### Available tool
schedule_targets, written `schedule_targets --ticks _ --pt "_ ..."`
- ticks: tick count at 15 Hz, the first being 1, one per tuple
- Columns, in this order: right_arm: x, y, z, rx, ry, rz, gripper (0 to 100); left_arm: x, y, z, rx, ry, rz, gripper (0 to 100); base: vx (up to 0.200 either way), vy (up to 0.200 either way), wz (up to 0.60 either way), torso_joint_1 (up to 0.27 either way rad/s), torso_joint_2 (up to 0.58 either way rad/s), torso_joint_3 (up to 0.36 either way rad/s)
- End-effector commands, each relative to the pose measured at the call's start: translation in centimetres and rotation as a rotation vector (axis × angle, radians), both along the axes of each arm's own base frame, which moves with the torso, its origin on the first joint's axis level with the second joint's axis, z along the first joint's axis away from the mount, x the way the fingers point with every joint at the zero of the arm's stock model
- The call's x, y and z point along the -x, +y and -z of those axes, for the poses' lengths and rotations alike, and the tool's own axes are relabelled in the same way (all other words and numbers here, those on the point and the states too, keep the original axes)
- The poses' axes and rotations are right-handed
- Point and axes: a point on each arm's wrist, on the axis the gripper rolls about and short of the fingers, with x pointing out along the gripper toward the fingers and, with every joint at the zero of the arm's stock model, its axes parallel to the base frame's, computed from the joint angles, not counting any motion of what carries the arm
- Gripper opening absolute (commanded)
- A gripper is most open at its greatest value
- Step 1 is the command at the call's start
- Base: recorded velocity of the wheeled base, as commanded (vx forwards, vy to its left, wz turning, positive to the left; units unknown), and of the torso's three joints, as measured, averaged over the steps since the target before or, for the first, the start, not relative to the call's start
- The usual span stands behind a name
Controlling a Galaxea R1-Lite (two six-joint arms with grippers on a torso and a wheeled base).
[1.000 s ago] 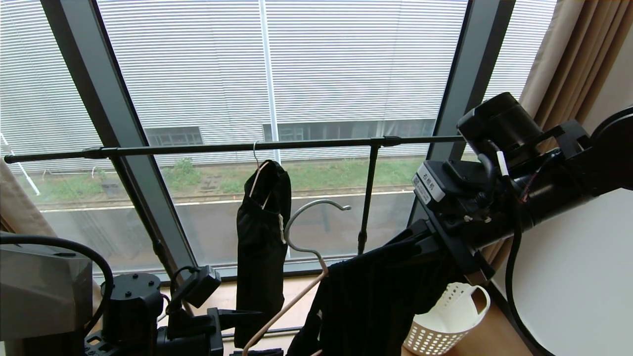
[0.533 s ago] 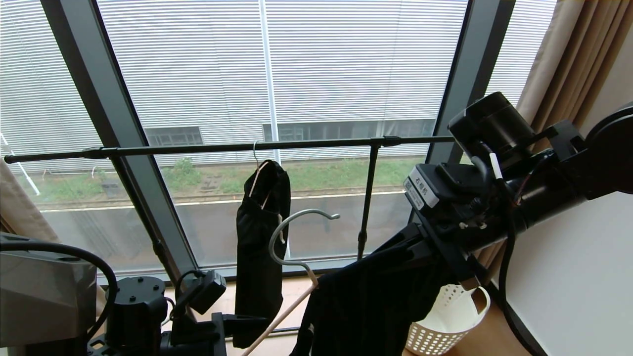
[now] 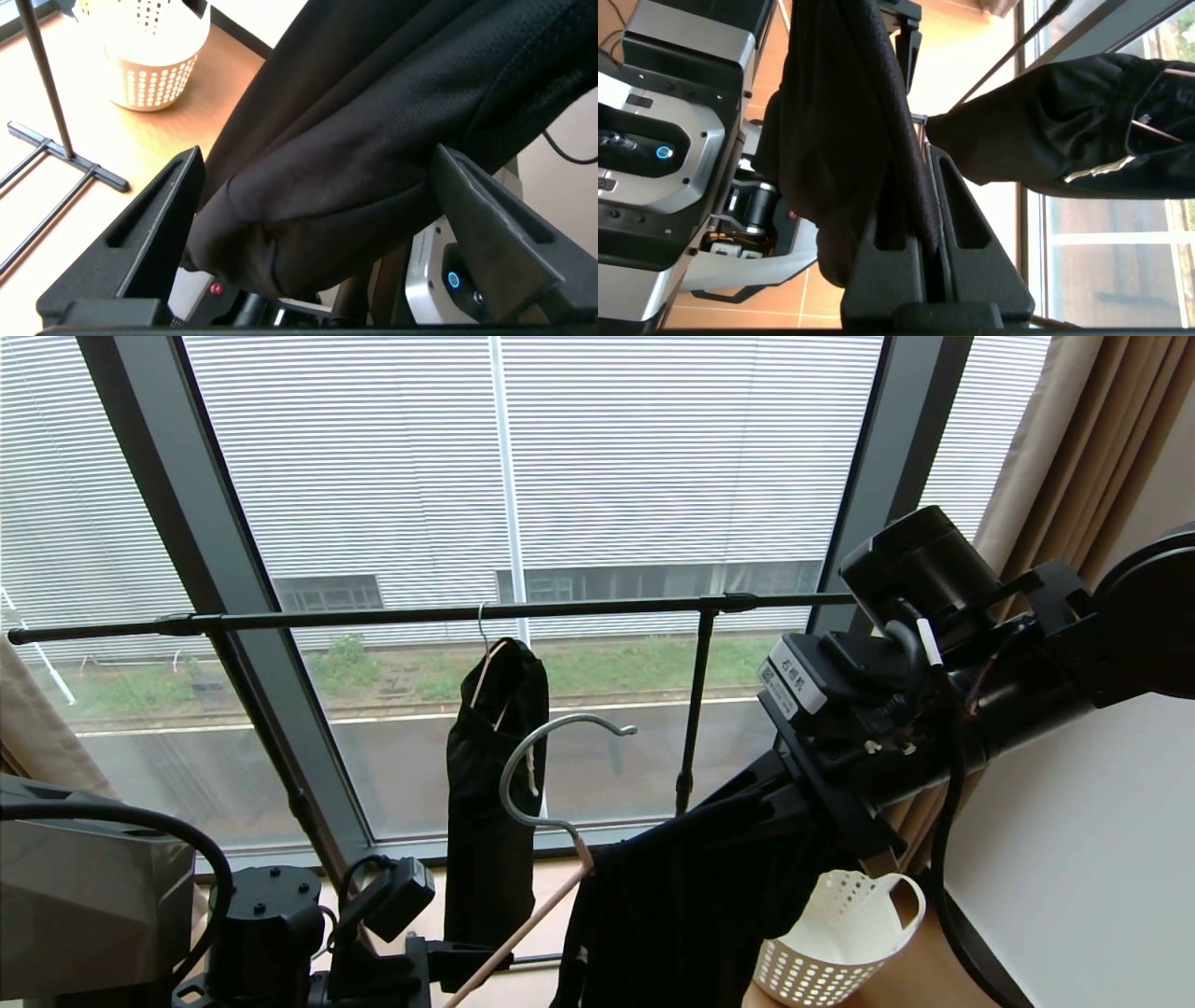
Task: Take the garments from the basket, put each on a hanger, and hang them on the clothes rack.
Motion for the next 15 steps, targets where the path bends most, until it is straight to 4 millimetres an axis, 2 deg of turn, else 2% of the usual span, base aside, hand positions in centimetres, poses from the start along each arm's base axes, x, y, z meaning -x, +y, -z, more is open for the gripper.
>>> schedule_targets --ticks 1,5,11,15 --pt "-0.4 -0.6 0.1 0.001 0.001 0.023 0 -0.1 0.2 0.0 0.001 -0.001 -0.011 100 0.0 0.0 0.0 0.0 0.0 0.0" --pt "-1.4 -1.1 0.6 0.005 0.009 0.054 0 -0.1 0.2 0.0 0.001 0.001 -0.011 100 0.0 0.0 0.0 0.0 0.0 0.0" --pt "-2.4 -0.5 0.8 0.002 0.02 0.065 0 -0.3 0.0 0.0 0.004 -0.008 -0.004 100 0.0 0.0 0.0 0.0 0.0 0.0" --pt "-1.4 -0.5 -0.2 -0.014 -0.002 0.047 0 -1.5 -0.4 0.3 0.011 -0.024 -0.014 100 0.0 0.0 0.0 0.0 0.0 0.0"
